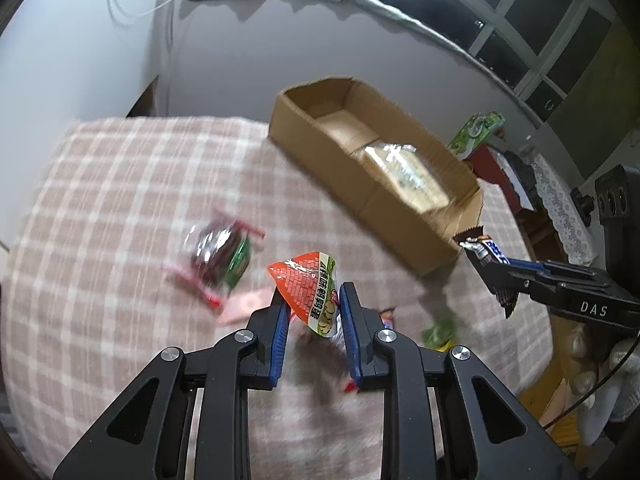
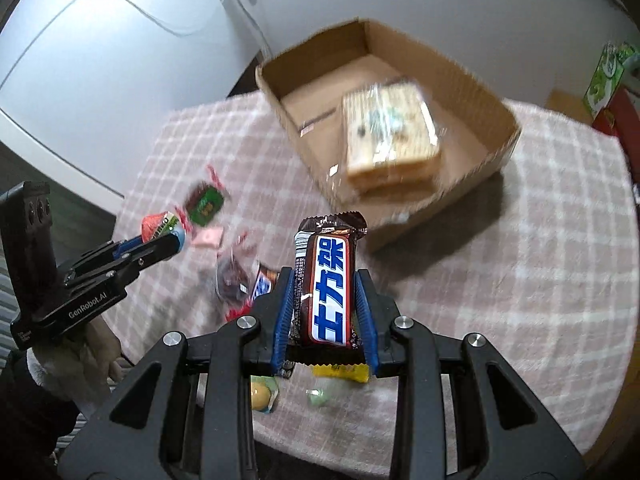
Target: Organize snacks
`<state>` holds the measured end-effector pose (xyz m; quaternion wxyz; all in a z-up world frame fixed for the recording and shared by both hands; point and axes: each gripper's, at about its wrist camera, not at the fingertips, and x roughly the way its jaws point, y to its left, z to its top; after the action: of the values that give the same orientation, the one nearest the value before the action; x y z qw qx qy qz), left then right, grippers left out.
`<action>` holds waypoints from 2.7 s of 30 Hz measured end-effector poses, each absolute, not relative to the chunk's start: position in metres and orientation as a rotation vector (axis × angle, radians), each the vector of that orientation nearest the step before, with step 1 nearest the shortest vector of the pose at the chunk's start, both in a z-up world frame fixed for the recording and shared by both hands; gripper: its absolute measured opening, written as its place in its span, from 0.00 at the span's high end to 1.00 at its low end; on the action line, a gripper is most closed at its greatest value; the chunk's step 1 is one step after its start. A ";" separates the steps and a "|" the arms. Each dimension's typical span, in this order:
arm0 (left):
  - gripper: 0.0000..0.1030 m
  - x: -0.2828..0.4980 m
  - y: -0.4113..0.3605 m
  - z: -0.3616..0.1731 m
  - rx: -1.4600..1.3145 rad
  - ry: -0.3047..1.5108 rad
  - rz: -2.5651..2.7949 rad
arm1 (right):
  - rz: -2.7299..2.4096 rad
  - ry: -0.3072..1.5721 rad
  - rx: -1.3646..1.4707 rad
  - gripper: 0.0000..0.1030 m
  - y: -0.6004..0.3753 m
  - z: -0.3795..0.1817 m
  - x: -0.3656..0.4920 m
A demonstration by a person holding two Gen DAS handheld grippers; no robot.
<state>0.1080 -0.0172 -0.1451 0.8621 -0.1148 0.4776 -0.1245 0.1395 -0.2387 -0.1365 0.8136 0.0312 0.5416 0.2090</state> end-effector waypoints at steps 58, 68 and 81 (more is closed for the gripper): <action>0.75 0.197 -0.042 -0.130 -0.240 0.991 -0.286 | 0.303 1.048 0.045 0.41 -0.282 -0.115 0.214; 0.75 0.148 -0.012 -0.147 -0.319 1.057 -0.249 | 0.319 1.071 0.037 0.41 -0.277 -0.123 0.163; 0.75 0.106 -0.010 -0.172 -0.379 1.134 -0.248 | 0.342 1.204 -0.009 0.41 -0.260 -0.176 0.104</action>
<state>0.1063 -0.0100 -0.1719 0.8194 -0.1780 0.5323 -0.1164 0.1038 -0.2595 -0.1760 0.8103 -0.0042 0.5636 0.1601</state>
